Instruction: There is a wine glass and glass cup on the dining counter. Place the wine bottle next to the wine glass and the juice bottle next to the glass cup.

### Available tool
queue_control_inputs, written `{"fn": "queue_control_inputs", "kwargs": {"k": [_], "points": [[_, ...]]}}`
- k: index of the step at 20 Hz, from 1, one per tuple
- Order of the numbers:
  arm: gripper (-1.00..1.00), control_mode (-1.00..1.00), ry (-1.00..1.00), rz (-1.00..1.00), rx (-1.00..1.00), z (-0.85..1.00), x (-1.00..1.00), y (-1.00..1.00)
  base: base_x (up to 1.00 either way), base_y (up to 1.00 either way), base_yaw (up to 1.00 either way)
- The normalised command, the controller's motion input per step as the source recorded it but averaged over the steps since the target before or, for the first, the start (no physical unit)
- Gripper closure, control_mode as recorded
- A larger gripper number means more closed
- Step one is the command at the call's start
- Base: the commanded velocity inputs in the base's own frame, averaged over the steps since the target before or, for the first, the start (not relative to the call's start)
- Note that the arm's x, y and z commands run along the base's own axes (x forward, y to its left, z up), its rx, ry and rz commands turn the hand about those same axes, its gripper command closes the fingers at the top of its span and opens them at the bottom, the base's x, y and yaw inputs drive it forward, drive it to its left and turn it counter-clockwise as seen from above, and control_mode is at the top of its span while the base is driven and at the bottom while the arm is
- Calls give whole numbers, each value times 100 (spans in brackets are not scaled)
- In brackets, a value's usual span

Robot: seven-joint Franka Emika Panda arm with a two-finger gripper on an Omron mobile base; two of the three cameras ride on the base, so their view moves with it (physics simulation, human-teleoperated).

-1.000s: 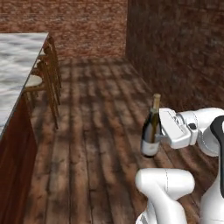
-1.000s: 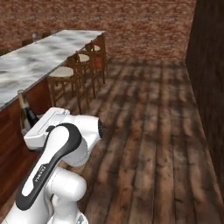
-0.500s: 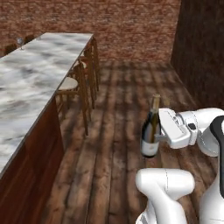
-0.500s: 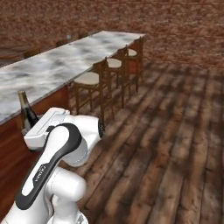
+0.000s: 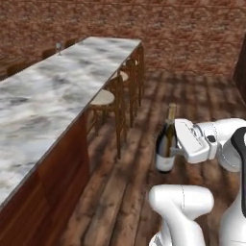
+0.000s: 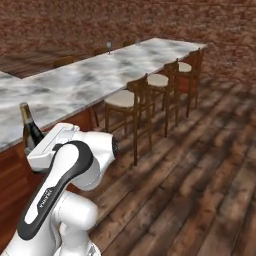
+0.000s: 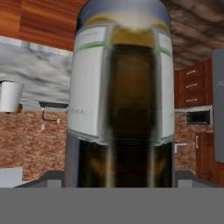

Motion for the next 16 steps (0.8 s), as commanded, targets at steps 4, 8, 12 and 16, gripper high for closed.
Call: {"fn": "queue_control_inputs", "kwargs": {"k": [4, 8, 12, 16], "points": [[100, 100, 0, 0, 0, 0, 0, 0, 100, -21, 31], [100, 100, 0, 0, 0, 0, 0, 0, 100, -56, 16], [100, 100, 0, 0, 0, 0, 0, 0, 100, -67, 1], [100, 100, 0, 0, 0, 0, 0, 0, 100, -74, 0]]}}
